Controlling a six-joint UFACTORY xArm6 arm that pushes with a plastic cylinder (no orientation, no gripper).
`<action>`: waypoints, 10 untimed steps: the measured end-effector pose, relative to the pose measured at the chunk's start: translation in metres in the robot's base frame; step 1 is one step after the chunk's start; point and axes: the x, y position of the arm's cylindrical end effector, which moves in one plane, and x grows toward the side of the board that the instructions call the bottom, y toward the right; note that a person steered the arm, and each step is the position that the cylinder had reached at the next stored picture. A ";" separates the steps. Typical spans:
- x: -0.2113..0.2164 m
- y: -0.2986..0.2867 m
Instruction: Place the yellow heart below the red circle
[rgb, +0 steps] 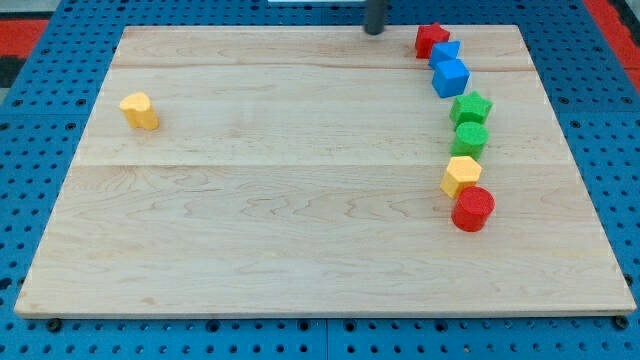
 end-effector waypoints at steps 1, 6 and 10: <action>0.023 -0.093; 0.150 -0.252; 0.236 -0.270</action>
